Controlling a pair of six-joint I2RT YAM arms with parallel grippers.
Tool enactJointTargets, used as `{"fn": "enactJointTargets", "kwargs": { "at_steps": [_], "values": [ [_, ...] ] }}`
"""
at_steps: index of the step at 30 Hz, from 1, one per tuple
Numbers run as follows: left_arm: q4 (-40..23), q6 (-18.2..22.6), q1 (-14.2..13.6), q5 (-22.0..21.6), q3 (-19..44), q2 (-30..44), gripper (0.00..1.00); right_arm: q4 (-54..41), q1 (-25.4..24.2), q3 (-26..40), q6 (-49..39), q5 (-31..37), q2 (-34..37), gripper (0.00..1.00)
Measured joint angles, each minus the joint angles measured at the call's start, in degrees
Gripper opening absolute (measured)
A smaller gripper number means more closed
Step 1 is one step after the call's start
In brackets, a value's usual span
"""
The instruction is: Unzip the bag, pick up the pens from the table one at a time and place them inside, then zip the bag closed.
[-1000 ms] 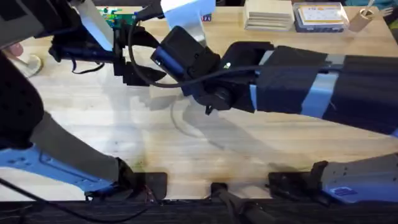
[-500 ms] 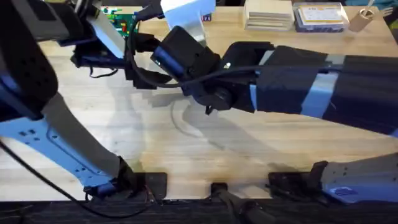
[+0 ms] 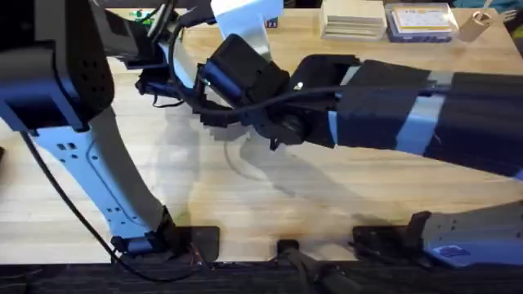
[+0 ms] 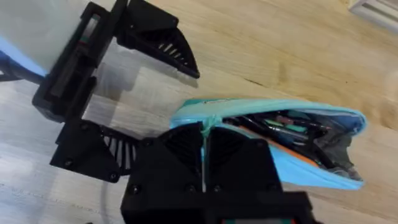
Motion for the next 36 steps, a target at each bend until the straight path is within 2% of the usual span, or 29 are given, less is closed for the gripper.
{"fn": "enactJointTargets", "kwargs": {
  "at_steps": [7, 36],
  "values": [
    [1.39, 0.02, -1.84, 1.35, 0.00, -0.01, 0.993, 0.00, 0.00, 0.00, -0.01, 0.00, 0.00, 0.030],
    [-0.22, 0.00, -2.88, 2.65, 0.00, -0.01, 0.993, 0.04, 0.00, 0.00, 0.00, 0.02, 0.00, 0.030]
  ]
}}
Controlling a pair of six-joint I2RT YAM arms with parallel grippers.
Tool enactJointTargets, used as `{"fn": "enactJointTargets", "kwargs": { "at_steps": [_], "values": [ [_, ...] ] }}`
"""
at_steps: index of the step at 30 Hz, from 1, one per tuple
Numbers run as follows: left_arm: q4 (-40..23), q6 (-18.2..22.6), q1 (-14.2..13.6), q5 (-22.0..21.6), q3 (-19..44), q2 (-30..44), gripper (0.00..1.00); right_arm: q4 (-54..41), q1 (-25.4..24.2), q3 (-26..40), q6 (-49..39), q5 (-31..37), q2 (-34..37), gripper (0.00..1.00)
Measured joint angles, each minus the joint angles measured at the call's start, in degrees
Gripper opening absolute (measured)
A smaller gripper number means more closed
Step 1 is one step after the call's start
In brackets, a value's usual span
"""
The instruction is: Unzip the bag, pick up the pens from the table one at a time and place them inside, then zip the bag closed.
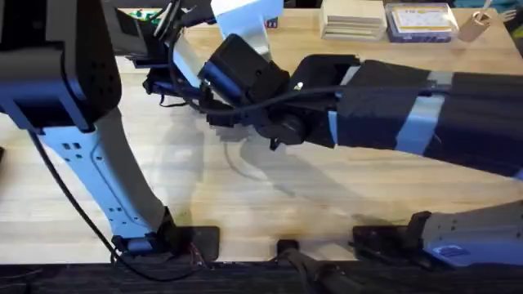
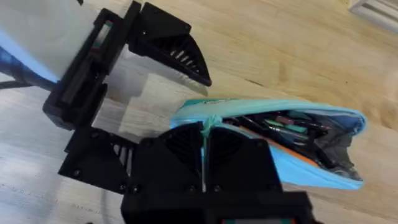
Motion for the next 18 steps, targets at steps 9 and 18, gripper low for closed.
{"fn": "enactJointTargets", "kwargs": {
  "at_steps": [9, 18],
  "values": [
    [-0.04, -0.01, -1.30, 0.02, 0.00, 0.02, 0.966, 0.02, 0.00, 0.00, -0.02, -0.01, 0.00, 0.030],
    [0.11, 0.03, -1.30, 0.23, 0.04, 0.00, 0.189, 0.01, 0.00, 0.00, -0.02, -0.02, 0.00, 0.031]
  ]
}}
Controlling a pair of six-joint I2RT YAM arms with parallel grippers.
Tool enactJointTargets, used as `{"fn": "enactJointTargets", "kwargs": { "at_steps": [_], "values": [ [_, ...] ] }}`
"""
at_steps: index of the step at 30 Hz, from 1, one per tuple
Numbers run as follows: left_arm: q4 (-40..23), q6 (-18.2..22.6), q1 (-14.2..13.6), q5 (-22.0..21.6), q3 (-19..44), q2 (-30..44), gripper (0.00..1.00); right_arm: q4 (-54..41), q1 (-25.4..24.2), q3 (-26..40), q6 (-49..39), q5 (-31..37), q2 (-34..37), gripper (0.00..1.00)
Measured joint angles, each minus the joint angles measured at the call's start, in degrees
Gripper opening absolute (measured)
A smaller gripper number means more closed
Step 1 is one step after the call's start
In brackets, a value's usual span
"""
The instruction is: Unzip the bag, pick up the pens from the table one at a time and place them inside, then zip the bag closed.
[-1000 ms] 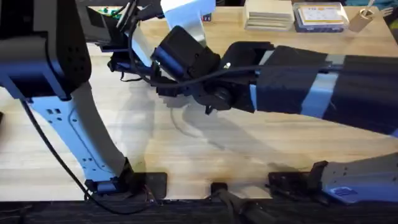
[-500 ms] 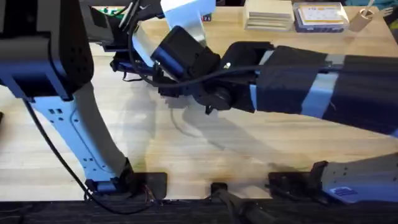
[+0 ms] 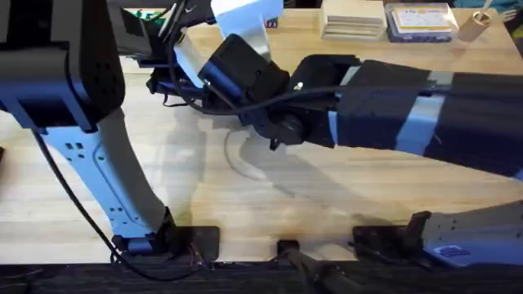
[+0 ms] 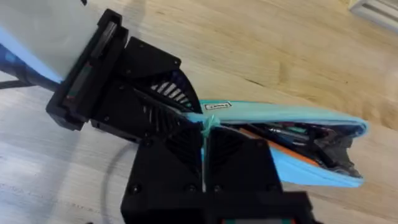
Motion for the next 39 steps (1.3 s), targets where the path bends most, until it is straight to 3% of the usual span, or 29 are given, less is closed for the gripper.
{"fn": "enactJointTargets", "kwargs": {
  "at_steps": [1, 3, 18, 39],
  "values": [
    [0.01, 0.08, 0.00, -0.03, 0.02, 0.00, 0.082, -0.01, 0.00, 0.00, 0.00, 0.00, 0.00, 0.030],
    [0.07, 0.02, 0.00, -0.03, 0.04, 0.00, 0.047, -0.01, 0.00, 0.00, 0.01, 0.00, 0.00, 0.030],
    [0.09, -0.01, 0.00, -0.08, 0.04, 0.01, 0.043, -1.24, -0.40, 0.00, 0.00, 0.02, 0.00, 0.031],
    [0.13, -0.01, -0.13, 0.23, 0.04, 0.01, 0.042, -5.93, -7.01, 0.00, -1.76, -1.65, 0.00, 0.031]
  ]
}}
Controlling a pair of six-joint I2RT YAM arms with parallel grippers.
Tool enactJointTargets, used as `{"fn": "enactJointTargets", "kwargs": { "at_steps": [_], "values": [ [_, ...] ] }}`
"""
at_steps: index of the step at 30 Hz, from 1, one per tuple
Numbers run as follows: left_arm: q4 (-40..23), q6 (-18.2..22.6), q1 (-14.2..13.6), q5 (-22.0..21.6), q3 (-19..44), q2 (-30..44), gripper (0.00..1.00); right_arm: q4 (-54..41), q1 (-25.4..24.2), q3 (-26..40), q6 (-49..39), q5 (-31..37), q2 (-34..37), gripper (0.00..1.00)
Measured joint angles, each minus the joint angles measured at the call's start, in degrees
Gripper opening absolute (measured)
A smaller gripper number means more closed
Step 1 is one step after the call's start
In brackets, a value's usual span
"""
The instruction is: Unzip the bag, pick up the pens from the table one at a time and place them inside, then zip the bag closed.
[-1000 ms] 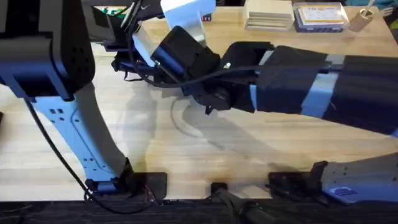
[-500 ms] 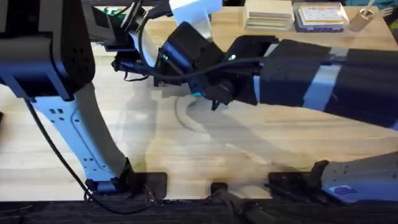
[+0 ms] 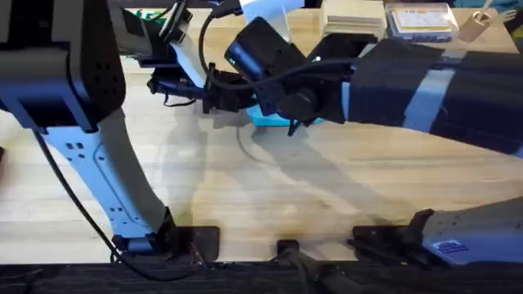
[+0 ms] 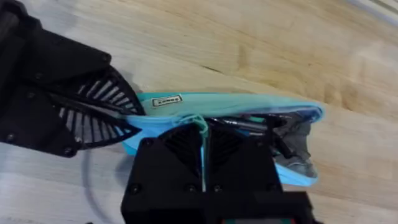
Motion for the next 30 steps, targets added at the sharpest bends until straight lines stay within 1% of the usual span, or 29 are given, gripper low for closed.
{"fn": "enactJointTargets", "kwargs": {
  "at_steps": [14, 26, 30],
  "values": [
    [0.02, 0.01, -0.02, 0.09, 0.00, 0.01, 0.042, -0.62, -3.32, 0.00, -1.73, -0.30, 0.01, 0.031],
    [0.02, 0.02, -0.04, 0.13, 0.02, -0.01, 0.042, -0.87, -4.80, 0.00, -2.73, -0.62, 0.00, 0.031],
    [0.00, 0.00, -0.04, 0.09, 0.02, 0.00, 0.042, -2.27, -4.94, 0.00, -2.74, -0.69, 0.00, 0.030]
  ]
}}
